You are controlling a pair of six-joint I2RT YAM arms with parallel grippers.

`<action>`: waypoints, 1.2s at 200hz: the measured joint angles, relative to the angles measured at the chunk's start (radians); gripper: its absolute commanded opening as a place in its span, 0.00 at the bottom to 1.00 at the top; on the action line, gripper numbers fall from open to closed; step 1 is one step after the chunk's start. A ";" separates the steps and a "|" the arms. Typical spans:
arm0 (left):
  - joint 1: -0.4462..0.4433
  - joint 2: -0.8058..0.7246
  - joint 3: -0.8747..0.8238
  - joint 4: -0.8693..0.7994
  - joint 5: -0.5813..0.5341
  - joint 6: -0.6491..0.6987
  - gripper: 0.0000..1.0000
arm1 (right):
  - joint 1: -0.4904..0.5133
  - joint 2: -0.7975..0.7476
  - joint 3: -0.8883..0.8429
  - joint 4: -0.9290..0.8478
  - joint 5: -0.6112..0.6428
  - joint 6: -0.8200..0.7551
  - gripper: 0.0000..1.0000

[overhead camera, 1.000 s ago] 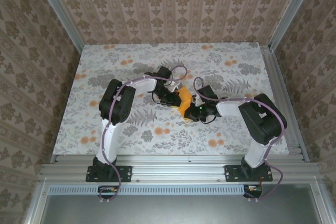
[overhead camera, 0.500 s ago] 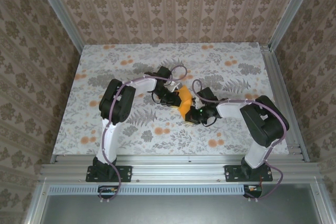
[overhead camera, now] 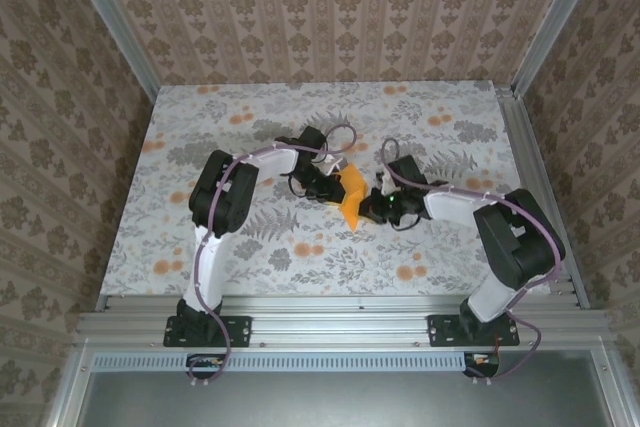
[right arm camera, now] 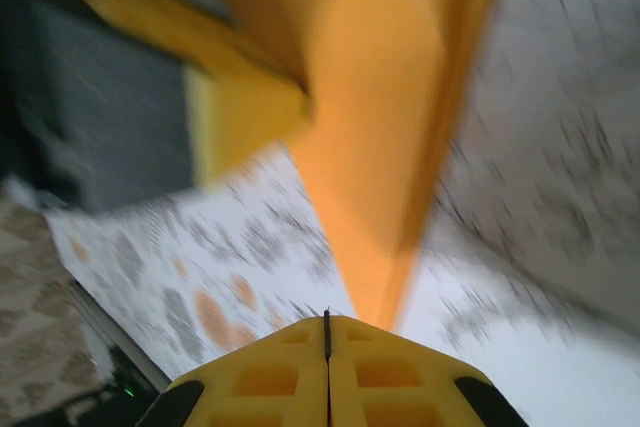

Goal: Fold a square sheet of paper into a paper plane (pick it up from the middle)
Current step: Third fold the triangle at the center of the table.

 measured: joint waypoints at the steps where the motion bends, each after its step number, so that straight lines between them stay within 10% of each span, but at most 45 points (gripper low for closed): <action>1: 0.000 0.000 0.000 0.000 0.000 0.000 0.09 | -0.001 0.002 0.003 0.001 0.000 0.000 0.09; 240: 0.001 0.000 -0.001 -0.005 -0.006 0.049 0.08 | -0.101 0.297 0.217 0.039 0.001 -0.009 0.07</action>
